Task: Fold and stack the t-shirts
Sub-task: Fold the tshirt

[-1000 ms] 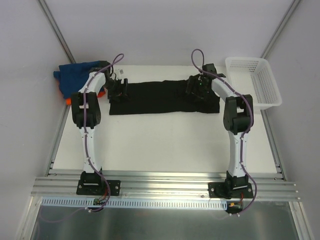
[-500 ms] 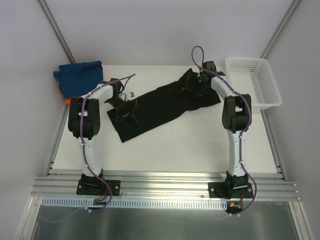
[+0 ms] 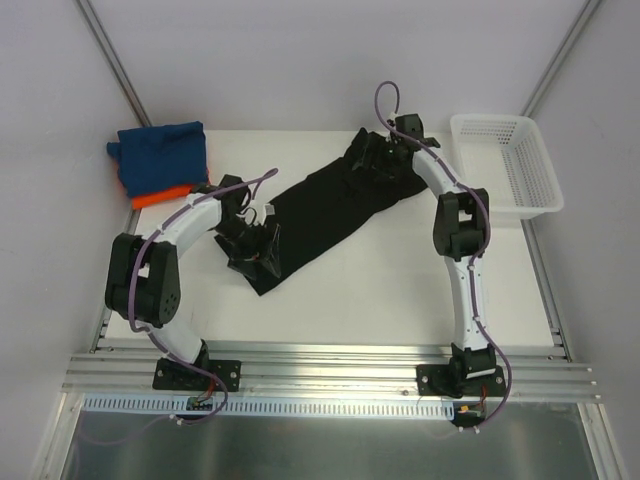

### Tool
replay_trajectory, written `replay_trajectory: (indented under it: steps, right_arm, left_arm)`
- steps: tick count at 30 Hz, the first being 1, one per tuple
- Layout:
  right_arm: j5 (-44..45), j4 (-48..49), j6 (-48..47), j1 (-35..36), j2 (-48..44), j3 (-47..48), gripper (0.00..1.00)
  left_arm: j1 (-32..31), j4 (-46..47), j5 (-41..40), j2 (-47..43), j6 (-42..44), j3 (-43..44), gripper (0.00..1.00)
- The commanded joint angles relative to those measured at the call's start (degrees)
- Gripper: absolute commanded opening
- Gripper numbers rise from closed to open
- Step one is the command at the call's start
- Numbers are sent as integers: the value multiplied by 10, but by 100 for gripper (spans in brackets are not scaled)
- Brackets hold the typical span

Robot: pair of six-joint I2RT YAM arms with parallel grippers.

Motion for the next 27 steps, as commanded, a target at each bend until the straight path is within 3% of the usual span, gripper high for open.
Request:
replay_trajectory:
  steps: [1, 6, 12, 18, 27]
  right_arm:
    - [-7, 29, -6, 16, -10, 35, 88]
    - [-21, 31, -6, 17, -78, 0, 88]
    - [-36, 33, 6, 17, -134, -44, 89]
    - [-31, 33, 1, 9, -138, -55, 90]
    - [-14, 26, -10, 1, -113, -58, 90]
  left_arm:
    - [-9, -18, -15, -59, 19, 23, 77]
    - [-9, -25, -43, -41, 45, 103, 78]
    - [-3, -18, -59, 90, 65, 207, 77]
    - [14, -17, -54, 217, 65, 320, 76]
    - [72, -18, -49, 295, 61, 397, 73]
